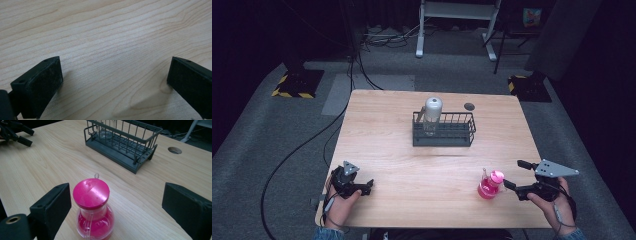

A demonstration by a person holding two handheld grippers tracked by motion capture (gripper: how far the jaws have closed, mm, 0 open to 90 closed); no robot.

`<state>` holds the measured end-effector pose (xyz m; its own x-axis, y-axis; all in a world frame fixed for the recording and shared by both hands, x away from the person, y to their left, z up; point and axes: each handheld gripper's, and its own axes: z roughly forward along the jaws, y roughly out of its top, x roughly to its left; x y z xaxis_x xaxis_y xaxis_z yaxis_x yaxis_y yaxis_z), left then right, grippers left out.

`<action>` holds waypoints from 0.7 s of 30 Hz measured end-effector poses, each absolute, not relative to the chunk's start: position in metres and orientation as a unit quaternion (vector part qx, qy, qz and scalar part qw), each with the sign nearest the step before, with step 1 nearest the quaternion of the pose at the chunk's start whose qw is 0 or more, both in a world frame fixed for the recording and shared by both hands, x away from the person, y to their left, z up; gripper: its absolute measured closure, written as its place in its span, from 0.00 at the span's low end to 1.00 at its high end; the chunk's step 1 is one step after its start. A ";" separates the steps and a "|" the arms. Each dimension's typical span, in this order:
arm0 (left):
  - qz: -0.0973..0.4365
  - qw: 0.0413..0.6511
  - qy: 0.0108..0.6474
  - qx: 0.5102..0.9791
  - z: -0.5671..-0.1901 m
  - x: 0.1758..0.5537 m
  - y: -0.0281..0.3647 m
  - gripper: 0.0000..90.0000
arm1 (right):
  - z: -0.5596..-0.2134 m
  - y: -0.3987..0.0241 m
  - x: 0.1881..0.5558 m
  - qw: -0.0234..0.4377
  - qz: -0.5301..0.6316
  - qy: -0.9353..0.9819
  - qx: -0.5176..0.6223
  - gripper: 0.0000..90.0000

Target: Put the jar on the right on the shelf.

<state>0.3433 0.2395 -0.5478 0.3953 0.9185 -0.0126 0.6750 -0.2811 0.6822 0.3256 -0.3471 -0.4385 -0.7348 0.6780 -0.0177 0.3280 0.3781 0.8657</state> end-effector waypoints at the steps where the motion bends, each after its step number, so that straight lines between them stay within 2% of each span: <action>1: 0.197 0.309 0.514 0.776 -0.548 0.343 0.239 0.00 | -0.438 -0.345 0.326 0.187 0.463 0.809 0.309 0.10; 16: 0.197 0.309 0.514 0.776 -0.548 0.343 0.239 0.00 | -0.441 -0.328 0.325 0.172 0.480 0.805 0.302 0.10; 21: 0.197 0.309 0.513 0.776 -0.548 0.343 0.239 0.00 | -0.443 -0.323 0.326 0.167 0.483 0.805 0.302 0.13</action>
<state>0.3433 0.2395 -0.5477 0.3953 0.9185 -0.0124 0.6750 -0.2813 0.6821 0.3261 -0.3234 -0.4433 -0.7622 0.6469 0.0227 0.3242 0.3512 0.8784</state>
